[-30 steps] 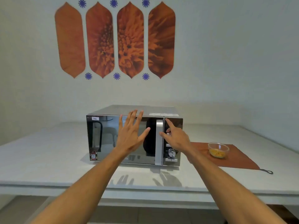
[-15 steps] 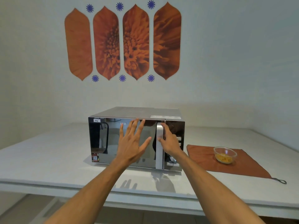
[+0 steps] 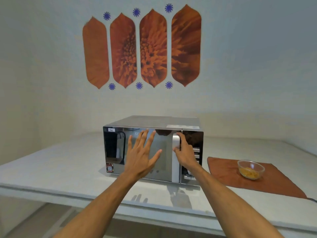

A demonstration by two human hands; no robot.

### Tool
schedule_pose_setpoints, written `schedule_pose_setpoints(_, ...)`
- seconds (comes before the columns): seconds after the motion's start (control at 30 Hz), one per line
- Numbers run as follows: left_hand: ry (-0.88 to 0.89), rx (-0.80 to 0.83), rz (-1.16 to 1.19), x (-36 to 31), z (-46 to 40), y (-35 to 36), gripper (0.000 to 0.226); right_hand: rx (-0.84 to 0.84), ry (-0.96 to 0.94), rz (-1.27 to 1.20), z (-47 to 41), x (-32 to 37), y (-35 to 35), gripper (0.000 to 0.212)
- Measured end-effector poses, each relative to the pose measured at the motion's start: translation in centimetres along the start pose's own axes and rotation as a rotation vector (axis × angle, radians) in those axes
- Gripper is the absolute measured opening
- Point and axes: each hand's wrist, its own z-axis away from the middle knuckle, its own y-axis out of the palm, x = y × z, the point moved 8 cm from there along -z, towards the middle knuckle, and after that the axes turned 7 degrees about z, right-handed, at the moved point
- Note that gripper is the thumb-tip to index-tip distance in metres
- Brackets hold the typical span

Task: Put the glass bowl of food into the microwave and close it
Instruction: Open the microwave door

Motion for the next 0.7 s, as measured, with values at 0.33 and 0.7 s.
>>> schedule_pose_setpoints(0.33,-0.105,-0.002,0.147,-0.1,-2.3,-0.8,0.066,0.047,-0.335,0.13,6.1,6.0,-1.1,0.056)
schedule_pose_setpoints(0.7,-0.2,0.071,0.232,-0.9,-1.0,-4.7,0.059,-0.339,-0.431,0.285,7.3,8.5,-7.4,0.025)
